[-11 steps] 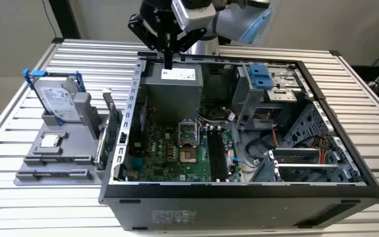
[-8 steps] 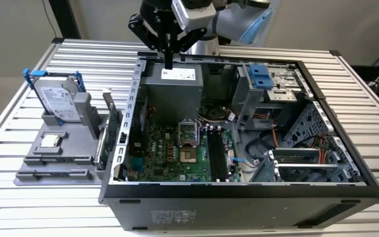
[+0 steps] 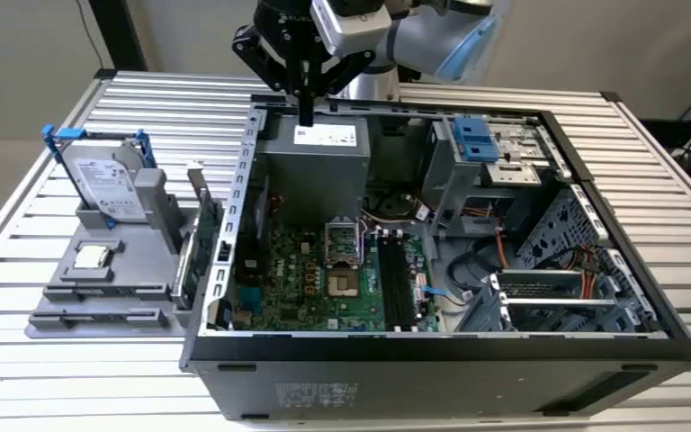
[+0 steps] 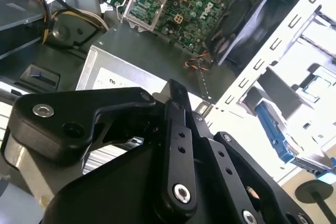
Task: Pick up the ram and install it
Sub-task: 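Reach for the ram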
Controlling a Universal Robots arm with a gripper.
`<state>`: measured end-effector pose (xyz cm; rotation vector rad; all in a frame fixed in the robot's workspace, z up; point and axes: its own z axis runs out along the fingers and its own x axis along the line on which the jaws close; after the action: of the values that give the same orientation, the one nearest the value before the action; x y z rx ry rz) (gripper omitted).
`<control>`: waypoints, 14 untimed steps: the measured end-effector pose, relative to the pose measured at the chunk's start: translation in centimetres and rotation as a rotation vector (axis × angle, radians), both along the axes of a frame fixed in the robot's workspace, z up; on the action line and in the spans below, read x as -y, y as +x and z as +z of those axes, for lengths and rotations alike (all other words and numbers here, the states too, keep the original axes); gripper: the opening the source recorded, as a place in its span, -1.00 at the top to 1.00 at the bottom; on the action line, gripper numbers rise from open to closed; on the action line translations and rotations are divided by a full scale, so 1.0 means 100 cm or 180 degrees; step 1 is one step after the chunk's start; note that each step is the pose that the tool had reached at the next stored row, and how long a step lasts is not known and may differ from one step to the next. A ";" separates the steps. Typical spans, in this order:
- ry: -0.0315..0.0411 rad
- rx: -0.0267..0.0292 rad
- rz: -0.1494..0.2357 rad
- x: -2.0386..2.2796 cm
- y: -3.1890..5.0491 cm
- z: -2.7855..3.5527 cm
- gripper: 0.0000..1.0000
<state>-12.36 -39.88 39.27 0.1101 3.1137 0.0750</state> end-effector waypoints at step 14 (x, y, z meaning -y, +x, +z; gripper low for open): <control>0.0000 0.0000 0.0009 -0.0024 -0.0144 0.0000 1.00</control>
<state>-13.80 -39.64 39.26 0.1055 3.1139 0.0751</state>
